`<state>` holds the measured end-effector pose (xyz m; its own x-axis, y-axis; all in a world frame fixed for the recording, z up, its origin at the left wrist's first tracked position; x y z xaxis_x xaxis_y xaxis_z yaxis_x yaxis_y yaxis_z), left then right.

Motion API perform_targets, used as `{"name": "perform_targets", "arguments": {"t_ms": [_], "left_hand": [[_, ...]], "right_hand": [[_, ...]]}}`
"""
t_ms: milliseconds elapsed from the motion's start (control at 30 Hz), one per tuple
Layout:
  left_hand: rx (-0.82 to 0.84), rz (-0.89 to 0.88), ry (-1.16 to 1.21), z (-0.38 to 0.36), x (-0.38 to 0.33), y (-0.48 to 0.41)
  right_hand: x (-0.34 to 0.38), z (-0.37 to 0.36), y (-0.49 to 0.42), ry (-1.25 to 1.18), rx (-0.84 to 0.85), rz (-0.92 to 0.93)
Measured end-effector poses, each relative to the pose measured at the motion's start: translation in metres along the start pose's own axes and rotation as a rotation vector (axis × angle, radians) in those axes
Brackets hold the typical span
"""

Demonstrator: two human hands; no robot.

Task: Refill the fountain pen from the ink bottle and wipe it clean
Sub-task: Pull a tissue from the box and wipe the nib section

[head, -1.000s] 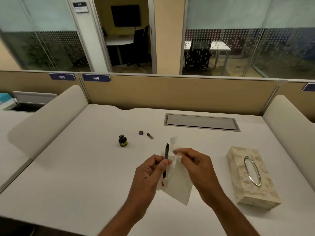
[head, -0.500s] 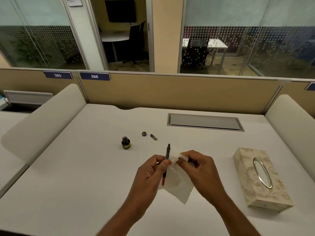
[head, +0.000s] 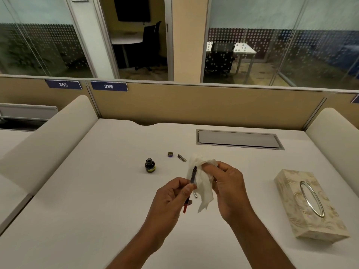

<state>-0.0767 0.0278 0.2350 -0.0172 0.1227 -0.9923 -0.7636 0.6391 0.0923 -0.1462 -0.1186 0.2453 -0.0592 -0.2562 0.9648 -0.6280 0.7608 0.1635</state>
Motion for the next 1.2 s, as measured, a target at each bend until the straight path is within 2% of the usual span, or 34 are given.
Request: {"name": "perform_targets", "arguments": {"t_ms": [100, 200, 400, 467, 567, 767, 1200], "left_hand": [[-0.009, 0.0, 0.034, 0.001, -0.002, 0.002], [-0.009, 0.008, 0.046, 0.003, -0.004, 0.004], [-0.01, 0.026, -0.001, 0.004, -0.003, 0.004], [-0.005, 0.019, -0.03, 0.004, -0.003, 0.005], [0.004, 0.007, -0.066, 0.003, -0.006, 0.007], [0.027, 0.018, -0.095, -0.003, -0.013, 0.01], [0.065, 0.007, -0.117, -0.022, -0.016, 0.014]], "right_hand": [[-0.005, -0.008, 0.002, -0.108, 0.078, -0.127], [-0.007, -0.012, 0.004, -0.206, 0.144, -0.178], [-0.017, -0.006, 0.008, -0.517, 0.185, -0.372], [-0.019, -0.004, 0.01, -0.487, 0.226, -0.375], [-0.017, -0.001, 0.011, -0.316, 0.288, -0.272], [-0.005, 0.002, 0.015, -0.212, 0.344, -0.178], [0.005, 0.016, 0.016, -0.126, 0.32, -0.088]]}}
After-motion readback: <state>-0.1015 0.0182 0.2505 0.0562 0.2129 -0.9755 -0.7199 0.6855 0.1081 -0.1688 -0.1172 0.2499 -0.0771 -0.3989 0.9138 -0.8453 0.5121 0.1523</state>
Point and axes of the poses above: each hand's wrist, its own y-axis away from the middle knuckle, its own z-axis out of the back of the hand, x = y × z, the point moved 6 cm from there along -y, towards the middle knuckle, and after that the axes turned 4 degrees about -x, right-handed, at the moved point
